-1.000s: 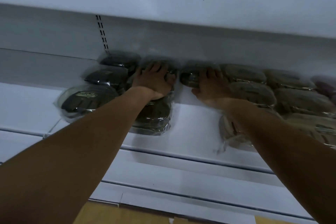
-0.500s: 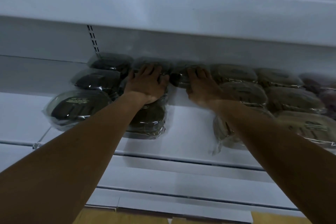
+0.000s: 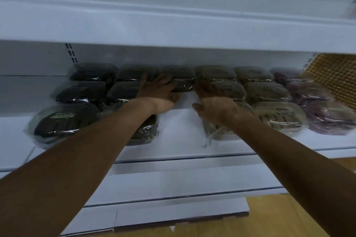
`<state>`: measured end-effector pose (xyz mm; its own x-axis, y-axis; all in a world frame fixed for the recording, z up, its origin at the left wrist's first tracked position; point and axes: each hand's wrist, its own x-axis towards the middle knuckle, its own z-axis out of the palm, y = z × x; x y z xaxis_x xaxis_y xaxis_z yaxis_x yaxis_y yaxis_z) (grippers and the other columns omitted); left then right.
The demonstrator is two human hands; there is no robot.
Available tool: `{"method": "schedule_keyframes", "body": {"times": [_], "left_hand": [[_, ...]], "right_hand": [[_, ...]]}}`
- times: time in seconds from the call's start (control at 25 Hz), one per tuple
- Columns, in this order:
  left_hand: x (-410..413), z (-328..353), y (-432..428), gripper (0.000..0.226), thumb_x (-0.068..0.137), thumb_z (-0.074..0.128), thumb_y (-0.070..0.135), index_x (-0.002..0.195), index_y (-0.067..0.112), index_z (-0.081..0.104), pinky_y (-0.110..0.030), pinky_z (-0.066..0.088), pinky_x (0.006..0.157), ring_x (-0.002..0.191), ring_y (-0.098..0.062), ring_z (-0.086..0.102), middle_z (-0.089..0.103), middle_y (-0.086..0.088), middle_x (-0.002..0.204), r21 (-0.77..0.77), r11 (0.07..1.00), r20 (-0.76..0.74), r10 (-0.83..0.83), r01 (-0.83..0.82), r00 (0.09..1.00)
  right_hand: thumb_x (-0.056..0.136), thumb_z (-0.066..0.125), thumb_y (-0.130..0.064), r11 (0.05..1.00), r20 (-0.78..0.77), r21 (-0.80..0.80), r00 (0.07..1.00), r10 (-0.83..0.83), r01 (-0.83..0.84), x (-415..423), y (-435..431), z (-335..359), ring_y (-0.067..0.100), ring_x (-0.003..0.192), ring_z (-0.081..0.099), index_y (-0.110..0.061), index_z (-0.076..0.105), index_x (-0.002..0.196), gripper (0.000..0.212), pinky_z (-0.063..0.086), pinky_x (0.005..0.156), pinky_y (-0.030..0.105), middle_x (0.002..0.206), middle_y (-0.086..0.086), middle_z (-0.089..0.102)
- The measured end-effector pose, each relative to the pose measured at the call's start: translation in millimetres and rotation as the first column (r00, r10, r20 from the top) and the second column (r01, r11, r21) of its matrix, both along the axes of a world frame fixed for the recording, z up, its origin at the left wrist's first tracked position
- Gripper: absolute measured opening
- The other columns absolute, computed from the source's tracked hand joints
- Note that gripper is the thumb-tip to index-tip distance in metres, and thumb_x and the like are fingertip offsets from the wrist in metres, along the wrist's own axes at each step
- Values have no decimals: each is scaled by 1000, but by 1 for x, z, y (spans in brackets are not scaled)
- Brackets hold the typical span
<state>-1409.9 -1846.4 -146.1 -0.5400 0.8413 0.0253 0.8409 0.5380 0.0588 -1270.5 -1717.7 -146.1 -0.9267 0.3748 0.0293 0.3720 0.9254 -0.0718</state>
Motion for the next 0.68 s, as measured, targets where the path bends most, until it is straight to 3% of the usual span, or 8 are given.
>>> {"method": "schedule_keyframes", "body": {"times": [0.08, 0.12, 0.2, 0.28, 0.4, 0.56, 0.68], "left_hand": [[15, -2, 8, 57, 103, 36, 45, 156, 28, 23, -53, -3, 121, 152, -14, 4, 10, 2, 166, 22, 999, 47, -40, 39, 998], [22, -4, 12, 58, 102, 38, 45, 156, 28, 23, -51, 0, 122, 152, -15, 7, 12, 2, 166, 46, 997, 75, -62, 59, 995], [37, -6, 15, 58, 102, 37, 48, 155, 28, 25, -47, 9, 121, 150, -19, 15, 19, 0, 164, 99, 991, 125, -105, 93, 987], [49, -6, 19, 54, 104, 34, 48, 151, 22, 34, -42, 23, 117, 145, -25, 28, 31, -4, 159, 127, 989, 213, -106, 80, 971], [60, -11, 36, 51, 104, 32, 44, 151, 23, 32, -39, 31, 113, 141, -29, 35, 34, -7, 157, 178, 978, 230, -146, 106, 962], [72, -21, 69, 55, 105, 30, 43, 157, 33, 16, -40, 28, 116, 147, -27, 26, 15, -2, 165, 253, 967, 326, -126, 42, 937], [77, -27, 94, 53, 105, 31, 42, 156, 30, 21, -37, 23, 119, 149, -25, 19, 8, 0, 166, 282, 958, 350, -50, -54, 935]], "right_hand": [[101, 27, -43, 999, 51, 14, 998, -38, 38, 15, 6, 4, 27, 144, 30, -17, 17, 156, 61, 24, 117, 39, 157, 11, 30], [101, 23, -45, 998, 68, 9, 996, -55, 55, 24, 10, 6, 30, 133, 46, -15, 31, 150, 58, 36, 108, 38, 140, 15, 48], [103, 33, -38, 996, 31, -39, 996, -83, 84, 38, 19, 10, 30, 103, 60, -16, 51, 127, 37, 43, 85, 30, 107, 12, 57], [103, 39, -36, 991, -6, -77, 994, -106, 105, 47, 29, 11, 32, 104, 58, -17, 51, 129, 34, 40, 82, 29, 119, 14, 57], [102, 40, -32, 992, -13, -80, 995, -104, 103, 55, 48, 9, 35, 126, 48, -20, 40, 141, 41, 42, 99, 40, 142, 11, 45], [100, 38, -35, 983, -63, -124, 987, -147, 138, 50, 87, 0, 32, 142, 31, -23, 39, 144, 46, 24, 117, 44, 153, 7, 36], [93, 24, -52, 990, -68, -73, 990, -125, 120, 31, 117, -10, 32, 140, 34, -24, 45, 136, 55, 22, 116, 48, 148, 9, 44]]}}
